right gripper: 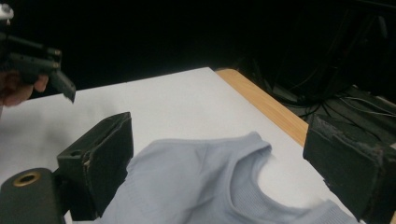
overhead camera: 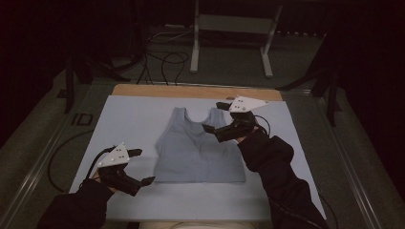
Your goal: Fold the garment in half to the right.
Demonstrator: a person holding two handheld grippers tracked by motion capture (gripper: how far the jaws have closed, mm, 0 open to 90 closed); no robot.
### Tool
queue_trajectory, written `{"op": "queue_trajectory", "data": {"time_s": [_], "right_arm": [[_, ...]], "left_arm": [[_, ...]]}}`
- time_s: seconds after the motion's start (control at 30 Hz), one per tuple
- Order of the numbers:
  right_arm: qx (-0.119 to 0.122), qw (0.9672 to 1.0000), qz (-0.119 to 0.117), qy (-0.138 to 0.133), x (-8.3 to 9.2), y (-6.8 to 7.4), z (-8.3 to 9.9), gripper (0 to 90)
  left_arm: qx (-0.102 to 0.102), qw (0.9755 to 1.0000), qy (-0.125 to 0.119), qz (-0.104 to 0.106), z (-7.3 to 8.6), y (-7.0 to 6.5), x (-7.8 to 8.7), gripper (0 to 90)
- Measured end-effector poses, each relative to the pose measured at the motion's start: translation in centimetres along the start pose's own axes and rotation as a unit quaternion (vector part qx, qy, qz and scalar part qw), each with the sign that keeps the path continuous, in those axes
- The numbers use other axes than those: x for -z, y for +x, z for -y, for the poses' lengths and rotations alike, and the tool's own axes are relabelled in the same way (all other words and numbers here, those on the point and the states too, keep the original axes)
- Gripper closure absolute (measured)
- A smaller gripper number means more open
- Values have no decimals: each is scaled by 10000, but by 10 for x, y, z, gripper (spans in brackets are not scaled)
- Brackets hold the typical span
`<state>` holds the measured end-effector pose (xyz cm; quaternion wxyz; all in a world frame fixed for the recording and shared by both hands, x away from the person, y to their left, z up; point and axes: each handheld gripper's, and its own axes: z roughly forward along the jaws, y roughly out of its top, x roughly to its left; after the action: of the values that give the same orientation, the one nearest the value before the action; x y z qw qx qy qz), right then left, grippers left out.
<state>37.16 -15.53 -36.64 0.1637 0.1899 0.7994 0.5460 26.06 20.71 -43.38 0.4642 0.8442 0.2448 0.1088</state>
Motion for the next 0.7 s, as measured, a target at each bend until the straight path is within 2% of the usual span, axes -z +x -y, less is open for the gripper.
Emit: {"op": "queue_trajectory", "data": {"time_s": [0.33, 0.57, 0.7], "right_arm": [[-104, 9998, -159, 108, -36, -8, -6, 85], [-132, 9994, -159, 261, -65, -12, -11, 85], [-135, 9993, -160, 304, -76, -12, -13, 85]], "left_arm": [[82, 9999, 77, -49, 1, -1, -14, 1], [170, 9997, 129, -155, 1, -2, -22, 1], [195, 9995, 166, -198, 5, 0, -26, 1]]}}
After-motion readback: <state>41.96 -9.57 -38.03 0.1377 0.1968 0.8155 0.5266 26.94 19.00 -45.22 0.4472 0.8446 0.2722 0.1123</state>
